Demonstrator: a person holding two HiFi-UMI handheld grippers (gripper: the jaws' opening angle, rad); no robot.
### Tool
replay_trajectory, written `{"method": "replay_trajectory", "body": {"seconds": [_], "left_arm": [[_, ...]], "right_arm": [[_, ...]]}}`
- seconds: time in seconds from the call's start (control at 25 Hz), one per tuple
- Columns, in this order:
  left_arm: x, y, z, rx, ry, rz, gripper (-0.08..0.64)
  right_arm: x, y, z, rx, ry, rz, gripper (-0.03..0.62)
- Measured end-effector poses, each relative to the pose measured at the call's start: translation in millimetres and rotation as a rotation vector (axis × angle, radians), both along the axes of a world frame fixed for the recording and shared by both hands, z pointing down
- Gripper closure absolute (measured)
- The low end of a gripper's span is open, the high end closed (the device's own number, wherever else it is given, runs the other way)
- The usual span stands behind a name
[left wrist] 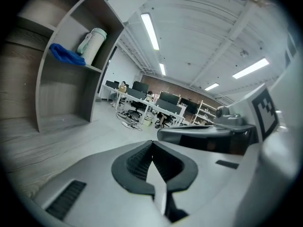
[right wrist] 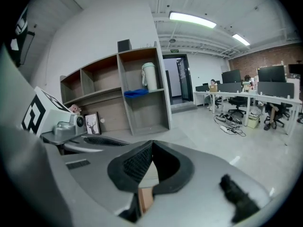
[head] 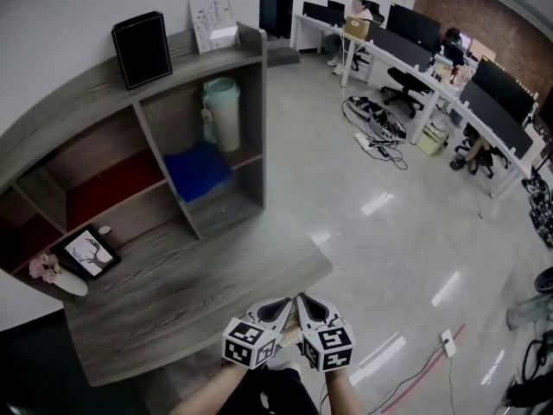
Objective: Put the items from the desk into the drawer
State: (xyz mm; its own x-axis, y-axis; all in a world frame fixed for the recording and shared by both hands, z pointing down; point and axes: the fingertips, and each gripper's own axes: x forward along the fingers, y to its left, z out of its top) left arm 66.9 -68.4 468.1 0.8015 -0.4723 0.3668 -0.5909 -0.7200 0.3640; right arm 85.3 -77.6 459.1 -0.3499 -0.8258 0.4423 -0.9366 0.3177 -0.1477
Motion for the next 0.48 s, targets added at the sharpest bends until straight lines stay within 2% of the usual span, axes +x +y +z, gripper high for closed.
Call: {"method": "replay_trajectory", "body": {"seconds": [0.48], "left_arm": [[-50,-26,-76,0.165,0.044,-0.150,0.549]], "right_arm": [[-24,-17,-71,0.112,-0.022,-0.010,0.580]]}}
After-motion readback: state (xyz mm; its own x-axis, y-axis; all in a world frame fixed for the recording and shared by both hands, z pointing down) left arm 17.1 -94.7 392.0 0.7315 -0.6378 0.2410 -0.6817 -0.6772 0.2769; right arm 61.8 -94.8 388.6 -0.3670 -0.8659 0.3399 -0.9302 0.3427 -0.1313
